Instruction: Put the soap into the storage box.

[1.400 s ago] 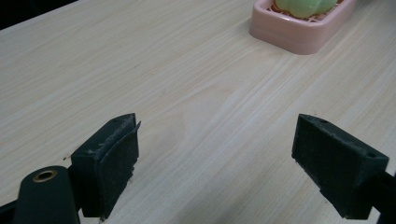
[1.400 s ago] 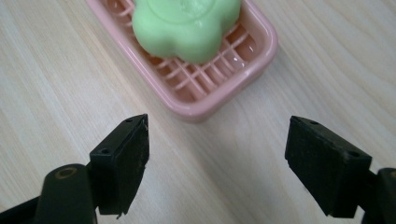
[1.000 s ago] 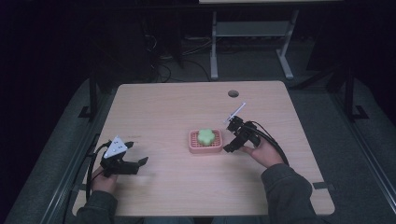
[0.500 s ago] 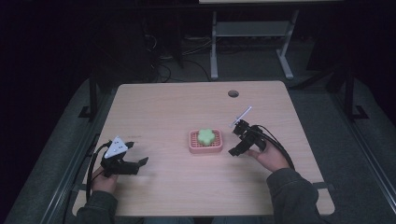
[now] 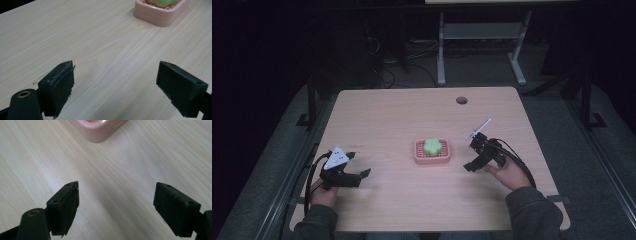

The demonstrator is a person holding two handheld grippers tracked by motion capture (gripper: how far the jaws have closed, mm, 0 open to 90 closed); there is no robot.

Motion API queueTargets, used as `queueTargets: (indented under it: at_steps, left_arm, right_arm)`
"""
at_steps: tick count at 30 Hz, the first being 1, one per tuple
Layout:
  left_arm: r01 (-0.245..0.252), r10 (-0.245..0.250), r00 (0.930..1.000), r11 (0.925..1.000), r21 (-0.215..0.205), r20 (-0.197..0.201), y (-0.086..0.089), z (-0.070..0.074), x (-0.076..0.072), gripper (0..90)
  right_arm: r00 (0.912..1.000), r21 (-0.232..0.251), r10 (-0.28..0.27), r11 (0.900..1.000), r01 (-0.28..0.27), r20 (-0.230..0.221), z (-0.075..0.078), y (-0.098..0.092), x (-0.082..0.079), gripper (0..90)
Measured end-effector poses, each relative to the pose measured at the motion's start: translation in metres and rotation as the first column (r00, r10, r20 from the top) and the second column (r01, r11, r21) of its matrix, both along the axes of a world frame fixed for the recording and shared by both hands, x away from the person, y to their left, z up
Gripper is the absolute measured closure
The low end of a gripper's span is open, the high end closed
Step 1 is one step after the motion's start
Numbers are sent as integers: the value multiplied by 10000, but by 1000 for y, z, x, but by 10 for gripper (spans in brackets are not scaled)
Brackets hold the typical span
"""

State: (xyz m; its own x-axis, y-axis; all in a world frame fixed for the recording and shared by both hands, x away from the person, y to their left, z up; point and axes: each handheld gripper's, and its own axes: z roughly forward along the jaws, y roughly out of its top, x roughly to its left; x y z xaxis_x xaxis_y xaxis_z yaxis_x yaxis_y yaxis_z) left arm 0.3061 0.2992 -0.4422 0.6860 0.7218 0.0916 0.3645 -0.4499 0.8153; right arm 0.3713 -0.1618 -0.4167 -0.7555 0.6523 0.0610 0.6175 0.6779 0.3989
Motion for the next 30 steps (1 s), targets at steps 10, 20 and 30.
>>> queueTargets:
  at_steps: [10,20,30]
  left_arm:
    - [8,-8,10000,10000,64,-18,0,-1,0,144]
    - [-4,5,10000,10000,66,-82,-1,-3,0,144]
    - [69,-66,9999,9996,271,-111,0,-2,0,144]
  right_arm:
    - [9995,202,-304,9993,304,-7,-5,-22,-13,204]
    - [9974,436,-714,9965,715,-39,-12,-43,-25,205]
    - [9953,591,-964,9936,962,16,-15,-54,-37,203]
